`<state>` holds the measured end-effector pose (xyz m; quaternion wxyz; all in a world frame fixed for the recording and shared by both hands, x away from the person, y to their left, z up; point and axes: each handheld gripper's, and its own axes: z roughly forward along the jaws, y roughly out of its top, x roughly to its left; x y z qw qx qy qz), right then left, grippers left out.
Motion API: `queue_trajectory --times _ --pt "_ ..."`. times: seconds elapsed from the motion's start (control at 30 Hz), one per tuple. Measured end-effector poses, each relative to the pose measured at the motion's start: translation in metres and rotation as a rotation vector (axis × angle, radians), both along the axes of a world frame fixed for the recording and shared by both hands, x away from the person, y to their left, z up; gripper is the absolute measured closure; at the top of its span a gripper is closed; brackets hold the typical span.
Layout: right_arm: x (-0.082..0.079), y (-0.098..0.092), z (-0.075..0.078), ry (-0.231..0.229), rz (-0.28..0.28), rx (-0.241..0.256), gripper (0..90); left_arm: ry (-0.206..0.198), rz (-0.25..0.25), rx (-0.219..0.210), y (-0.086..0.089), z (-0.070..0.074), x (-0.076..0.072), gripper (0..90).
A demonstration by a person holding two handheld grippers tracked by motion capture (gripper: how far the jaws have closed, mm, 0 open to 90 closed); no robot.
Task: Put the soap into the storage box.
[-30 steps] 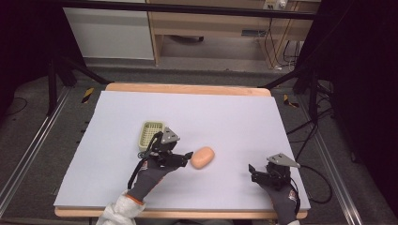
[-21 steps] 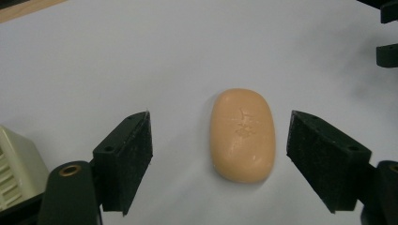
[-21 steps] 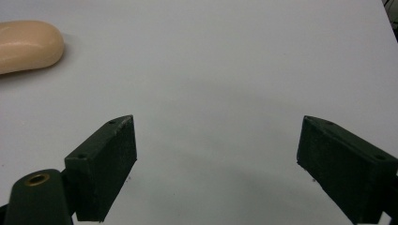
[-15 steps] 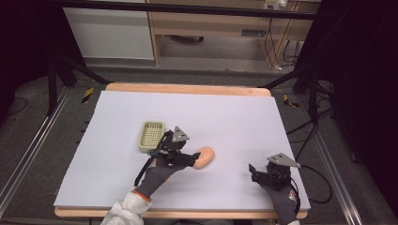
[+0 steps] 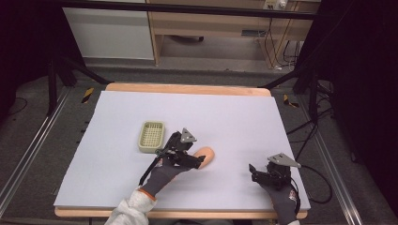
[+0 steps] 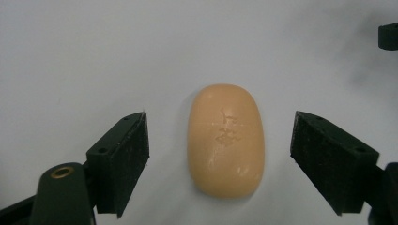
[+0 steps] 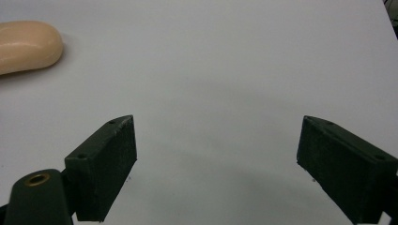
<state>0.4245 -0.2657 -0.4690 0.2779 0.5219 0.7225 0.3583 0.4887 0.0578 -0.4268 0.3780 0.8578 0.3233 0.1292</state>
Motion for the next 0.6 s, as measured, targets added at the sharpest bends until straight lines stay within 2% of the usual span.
queue_trajectory --times 0.27,0.4,0.6 --pt "0.001 0.0 -0.001 0.001 0.002 -0.004 12.5 0.014 -0.015 0.024 -0.009 -0.007 0.003 18.3" --pt "0.001 0.0 -0.001 0.003 0.002 -0.001 12.6 0.026 -0.03 0.053 -0.016 -0.013 0.005 18.1" --pt "0.001 0.0 -0.002 0.006 0.004 -0.001 12.6 0.04 -0.039 0.059 -0.021 -0.019 0.008 18.1"
